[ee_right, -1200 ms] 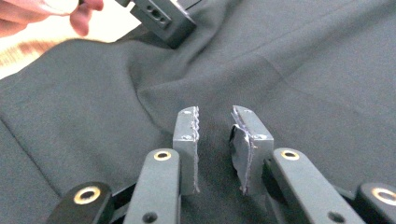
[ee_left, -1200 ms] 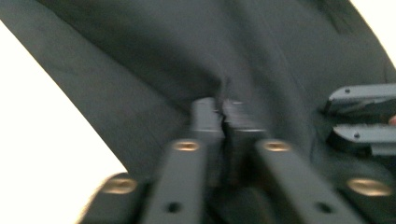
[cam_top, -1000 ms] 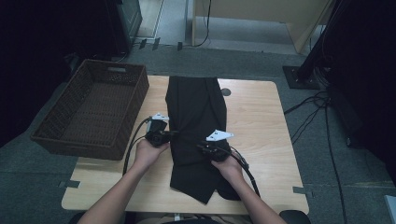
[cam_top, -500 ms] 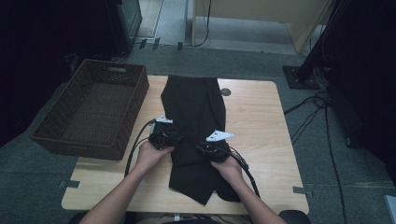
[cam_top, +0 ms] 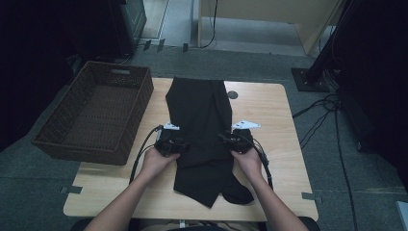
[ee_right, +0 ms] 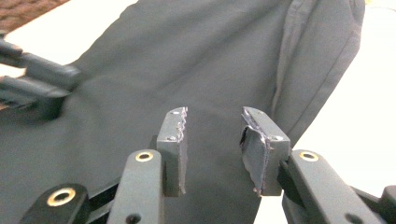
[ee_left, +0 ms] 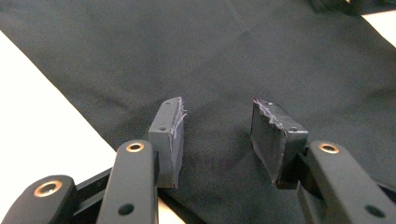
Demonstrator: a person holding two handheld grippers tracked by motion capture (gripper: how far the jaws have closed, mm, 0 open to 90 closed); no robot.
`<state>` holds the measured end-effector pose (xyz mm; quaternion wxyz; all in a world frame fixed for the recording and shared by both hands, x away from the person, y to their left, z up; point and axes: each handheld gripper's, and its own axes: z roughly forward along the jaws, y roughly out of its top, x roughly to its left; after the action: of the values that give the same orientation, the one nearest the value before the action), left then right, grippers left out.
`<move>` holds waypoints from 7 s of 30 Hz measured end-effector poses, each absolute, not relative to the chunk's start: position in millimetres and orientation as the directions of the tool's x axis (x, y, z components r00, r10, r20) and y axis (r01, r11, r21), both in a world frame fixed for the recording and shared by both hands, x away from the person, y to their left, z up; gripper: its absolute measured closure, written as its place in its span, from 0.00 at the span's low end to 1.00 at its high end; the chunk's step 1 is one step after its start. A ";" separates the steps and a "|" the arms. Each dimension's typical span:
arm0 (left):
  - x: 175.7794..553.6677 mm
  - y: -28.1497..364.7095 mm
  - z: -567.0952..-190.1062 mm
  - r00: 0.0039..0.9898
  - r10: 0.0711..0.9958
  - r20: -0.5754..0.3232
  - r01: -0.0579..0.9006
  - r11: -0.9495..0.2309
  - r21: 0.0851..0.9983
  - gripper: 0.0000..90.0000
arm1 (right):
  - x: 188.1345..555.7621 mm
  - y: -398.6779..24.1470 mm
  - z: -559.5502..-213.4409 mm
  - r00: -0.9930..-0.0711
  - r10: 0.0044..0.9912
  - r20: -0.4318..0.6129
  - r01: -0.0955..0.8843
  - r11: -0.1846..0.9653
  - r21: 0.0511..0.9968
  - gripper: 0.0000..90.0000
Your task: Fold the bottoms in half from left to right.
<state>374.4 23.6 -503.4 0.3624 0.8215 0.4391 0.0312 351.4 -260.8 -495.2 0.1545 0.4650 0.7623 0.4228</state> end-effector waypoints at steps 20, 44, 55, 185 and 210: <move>385.0 20.4 -501.7 0.618 0.741 -0.261 0.702 -0.372 0.607 0.64 | 280.5 -192.0 -513.1 -0.744 0.654 0.135 0.515 0.433 0.740 0.85; 389.9 28.4 -500.8 0.621 0.735 -0.273 0.709 -0.379 0.595 0.66 | 226.7 -190.2 -521.8 -0.863 0.495 0.102 0.384 0.511 0.769 0.52; 388.0 28.7 -501.6 0.629 0.731 -0.263 0.698 -0.384 0.604 0.66 | 253.3 -204.6 -488.0 -0.830 0.499 0.249 0.484 0.423 0.766 0.96; 382.6 32.2 -504.0 0.637 0.722 -0.270 0.687 -0.374 0.623 0.66 | 281.5 -218.7 -489.9 -0.774 0.561 0.293 0.548 0.361 0.754 0.81; 381.4 32.0 -504.2 0.641 0.721 -0.264 0.682 -0.376 0.628 0.66 | 230.1 -147.4 -513.2 -0.861 0.370 0.350 0.500 0.486 0.717 0.68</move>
<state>381.4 32.0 -504.2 0.3647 0.8291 0.4229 0.0270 230.1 -147.4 -513.2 -0.0744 0.2533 0.8587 0.4392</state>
